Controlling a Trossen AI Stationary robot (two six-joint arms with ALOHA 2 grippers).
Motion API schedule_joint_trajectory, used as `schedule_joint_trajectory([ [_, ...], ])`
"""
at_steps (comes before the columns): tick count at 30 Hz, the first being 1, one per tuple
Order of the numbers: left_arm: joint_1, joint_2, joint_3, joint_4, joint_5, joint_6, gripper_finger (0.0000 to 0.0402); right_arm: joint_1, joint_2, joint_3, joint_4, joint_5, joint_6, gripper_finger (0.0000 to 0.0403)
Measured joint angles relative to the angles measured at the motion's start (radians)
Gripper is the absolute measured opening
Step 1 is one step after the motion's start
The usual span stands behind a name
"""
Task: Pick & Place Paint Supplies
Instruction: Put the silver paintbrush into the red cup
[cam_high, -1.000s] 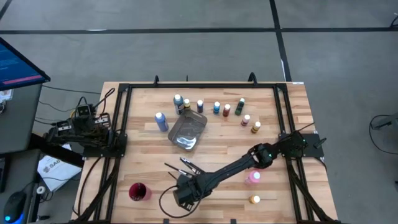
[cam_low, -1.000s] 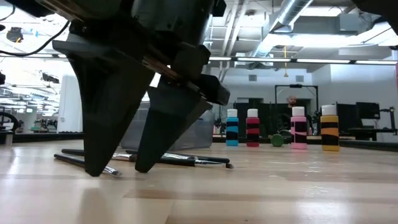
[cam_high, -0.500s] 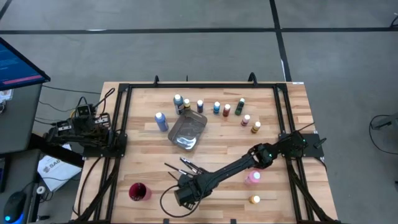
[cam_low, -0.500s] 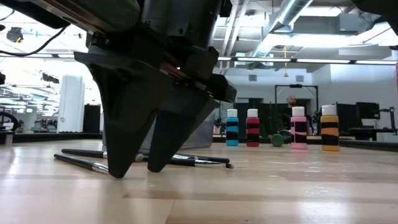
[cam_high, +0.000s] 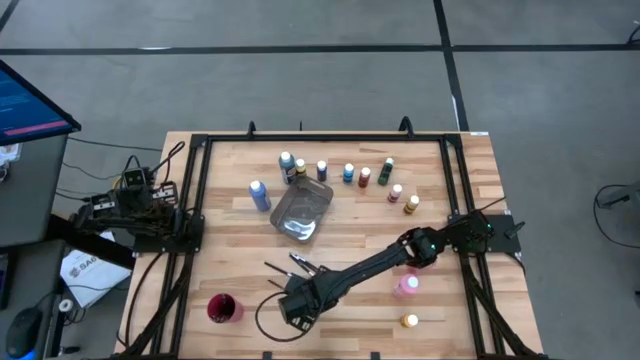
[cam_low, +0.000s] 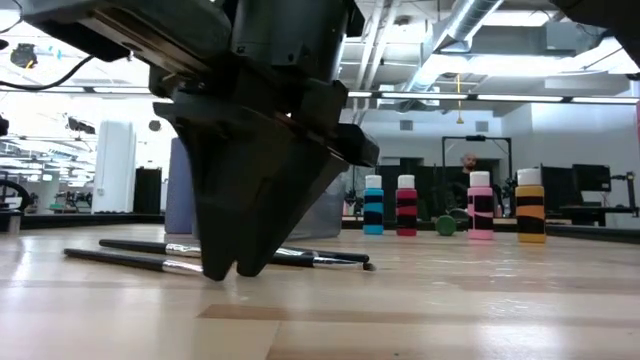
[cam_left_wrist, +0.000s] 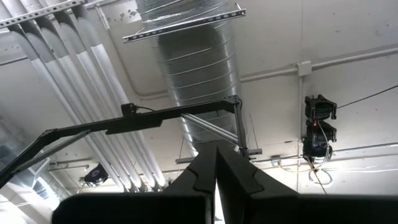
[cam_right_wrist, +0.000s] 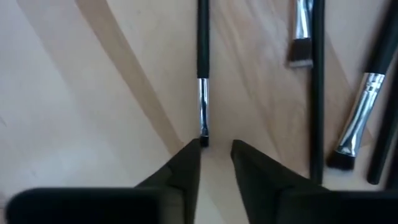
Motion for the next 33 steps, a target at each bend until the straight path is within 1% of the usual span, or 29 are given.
schedule_joint_trajectory([
  [5,0.000,0.000,0.000,0.000,0.000,0.000,0.0003,-0.018,-0.001,0.000,-0.011,-0.022,0.050,0.0023],
  [7,0.000,0.000,0.000,0.000,0.000,0.000,0.0003,-0.025,-0.001,0.000,-0.013,-0.032,0.063,0.0007],
  [15,0.000,0.000,0.000,0.000,0.000,0.000,0.0003,-0.046,-0.013,0.001,-0.011,-0.103,0.055,0.0001],
  [18,0.000,0.000,0.000,0.000,0.000,0.000,0.0003,-0.053,-0.035,-0.002,-0.023,-0.123,0.045,0.0001],
  [22,0.000,0.000,0.000,0.000,0.000,0.000,0.0003,-0.064,-0.096,0.000,-0.027,-0.149,0.045,0.0001],
  [24,0.000,0.000,0.000,0.000,0.000,0.000,0.0003,-0.069,-0.127,0.000,-0.028,-0.197,0.044,0.0000],
  [28,0.000,0.000,0.000,0.000,0.000,0.000,0.0003,-0.083,-0.173,0.000,-0.003,-0.332,0.046,0.0000],
  [31,0.000,0.000,0.000,0.000,0.000,0.000,0.0003,-0.102,-0.215,0.001,0.063,-0.511,0.095,0.0000],
  [33,0.000,0.000,0.000,0.000,0.000,0.000,0.0003,-0.110,-0.232,0.002,0.132,-0.605,0.141,0.0000],
])
